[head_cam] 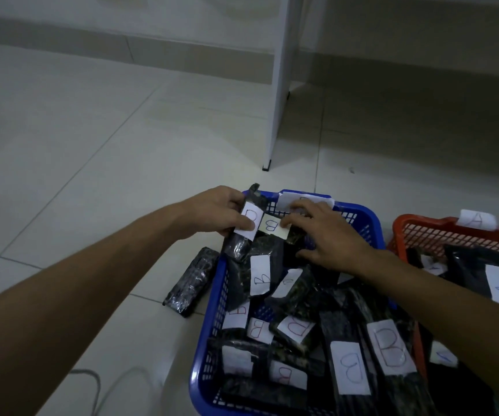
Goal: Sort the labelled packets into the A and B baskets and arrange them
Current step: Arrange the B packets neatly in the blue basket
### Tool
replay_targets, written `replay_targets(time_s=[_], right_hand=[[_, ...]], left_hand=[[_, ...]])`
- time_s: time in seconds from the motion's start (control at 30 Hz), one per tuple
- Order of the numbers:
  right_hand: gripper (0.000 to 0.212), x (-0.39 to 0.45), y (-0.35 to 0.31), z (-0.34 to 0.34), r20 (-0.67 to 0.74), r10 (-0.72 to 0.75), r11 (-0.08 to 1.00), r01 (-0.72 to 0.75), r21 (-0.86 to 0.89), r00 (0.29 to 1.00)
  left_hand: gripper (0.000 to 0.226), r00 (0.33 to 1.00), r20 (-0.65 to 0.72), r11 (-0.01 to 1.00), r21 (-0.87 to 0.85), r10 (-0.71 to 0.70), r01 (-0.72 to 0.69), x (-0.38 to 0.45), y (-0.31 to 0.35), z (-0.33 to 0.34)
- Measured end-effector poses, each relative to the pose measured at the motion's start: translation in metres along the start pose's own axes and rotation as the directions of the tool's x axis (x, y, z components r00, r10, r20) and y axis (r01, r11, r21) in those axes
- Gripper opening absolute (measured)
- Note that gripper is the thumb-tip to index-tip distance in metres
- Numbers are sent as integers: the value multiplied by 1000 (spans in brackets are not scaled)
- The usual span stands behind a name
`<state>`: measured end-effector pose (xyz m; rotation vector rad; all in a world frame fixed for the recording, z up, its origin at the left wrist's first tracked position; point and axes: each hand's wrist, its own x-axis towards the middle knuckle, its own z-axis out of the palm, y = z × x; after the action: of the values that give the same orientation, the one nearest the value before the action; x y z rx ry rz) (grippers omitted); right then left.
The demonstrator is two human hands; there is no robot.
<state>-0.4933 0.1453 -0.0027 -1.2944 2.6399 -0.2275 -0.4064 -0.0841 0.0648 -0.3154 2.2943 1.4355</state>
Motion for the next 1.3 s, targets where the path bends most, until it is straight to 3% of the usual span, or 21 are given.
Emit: replay_targets(time_s=[0.03,0.1,0.17,0.23,0.3,0.4,0.5,0.57,0.63,0.73,0.87,1.03,1.13,1.2,1.3], right_hand=[[58,-4,0,-6,-40,9,998,-6,68,999],[42,-11,-8,-23,-83,111,893,-63,445,990],[31,-14,-21,-37,47,203,561,-156,813,978],[28,-11,-31,-38,157,222,381,-234,894,962],[28,-5,-41,-34,201,243,339,-277,899,949],[20,10,-49,-34,199,357,311,-317,896,913],[11,27,-52,-37,282,390,383,-433,816,876],[15,34,-57,-35,365,346,512,-500,699,864],[21,37,-63,-30,356,362,628,-507,590,862],[29,37,-67,-22,279,430,636,-508,581,858],[37,27,-63,-22,176,441,633,-444,634,880],[24,15,-62,-37,47,427,638,-338,692,903],[27,13,-67,-53,-28,395,638,-252,728,918],[39,14,-71,-65,56,356,580,-267,770,933],[46,14,-74,-77,301,260,333,-378,864,917]], left_hand=[[31,1000,-17,999,-36,13,-13,0,1,1],[33,998,-55,991,-129,30,-36,0,5,4],[33,997,-63,975,-216,44,-56,-1,9,8],[29,994,-65,977,-194,83,-94,-1,9,12],[23,990,-97,994,-36,102,-106,-2,4,11],[28,966,-238,992,106,97,-74,-4,-11,1],[28,913,-396,966,257,95,11,-8,-37,-16],[38,928,-372,896,410,-6,170,-11,-60,-25],[57,942,-259,797,512,-212,320,-13,-83,-23],[73,925,-156,724,582,-347,370,-13,-107,-2],[60,948,-194,721,615,-254,319,-12,-118,14],[38,904,-400,852,410,-152,325,-17,-97,-21],[32,827,-557,947,301,79,112,-25,-66,-40],[33,781,-539,905,419,315,-76,-28,-42,-42],[33,727,-416,784,558,547,-271,-19,-10,-24]])
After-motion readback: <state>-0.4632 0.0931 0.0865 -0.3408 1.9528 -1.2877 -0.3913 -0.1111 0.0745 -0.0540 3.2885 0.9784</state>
